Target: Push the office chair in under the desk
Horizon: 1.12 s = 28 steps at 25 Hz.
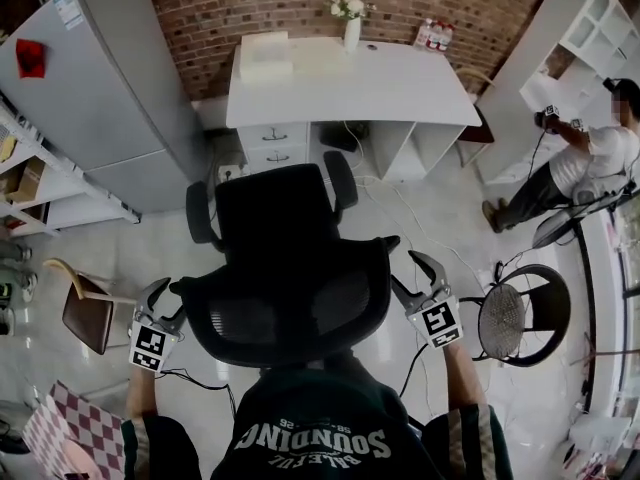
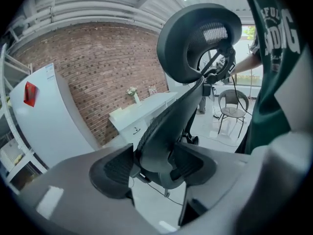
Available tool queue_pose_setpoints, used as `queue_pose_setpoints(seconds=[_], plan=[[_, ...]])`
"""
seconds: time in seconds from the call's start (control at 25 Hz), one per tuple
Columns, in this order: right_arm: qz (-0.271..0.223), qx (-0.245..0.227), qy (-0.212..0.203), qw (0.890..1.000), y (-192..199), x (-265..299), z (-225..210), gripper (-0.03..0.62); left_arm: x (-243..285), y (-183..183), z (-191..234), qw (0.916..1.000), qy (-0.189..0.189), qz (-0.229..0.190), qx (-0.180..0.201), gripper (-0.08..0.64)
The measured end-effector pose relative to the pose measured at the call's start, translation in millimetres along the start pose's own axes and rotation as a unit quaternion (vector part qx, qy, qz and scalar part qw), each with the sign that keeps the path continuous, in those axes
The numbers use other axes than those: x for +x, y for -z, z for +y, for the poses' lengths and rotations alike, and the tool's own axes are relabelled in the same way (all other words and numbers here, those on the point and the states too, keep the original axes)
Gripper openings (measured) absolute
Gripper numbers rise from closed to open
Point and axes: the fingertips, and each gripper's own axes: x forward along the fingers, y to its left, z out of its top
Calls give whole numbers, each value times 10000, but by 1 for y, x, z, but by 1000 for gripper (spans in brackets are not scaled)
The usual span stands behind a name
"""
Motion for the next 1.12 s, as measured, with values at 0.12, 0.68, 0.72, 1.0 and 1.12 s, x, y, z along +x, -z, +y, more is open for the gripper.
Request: queue_pose_setpoints(seconds=[0.12, 0.68, 0.72, 1.0, 1.12], plan=[[-88, -463, -458, 9978, -11, 4, 1, 253, 0, 0, 6, 9998, -121, 107, 125, 279], [184, -1799, -1958, 9638, -31, 43, 30, 259, 10, -30, -22, 9881, 726, 369, 1303, 359], [193, -1780, -1992, 9635, -30, 44, 31, 259, 14, -29, -24, 9874, 772, 387, 1326, 342], [284, -1781, -1953, 9640, -32, 48, 35, 268, 21, -26, -23, 9820, 836, 462, 1628, 288], [471, -1976, -1852, 9615, -28, 50, 34, 265, 27, -25, -24, 9792, 818, 537, 1777, 287]])
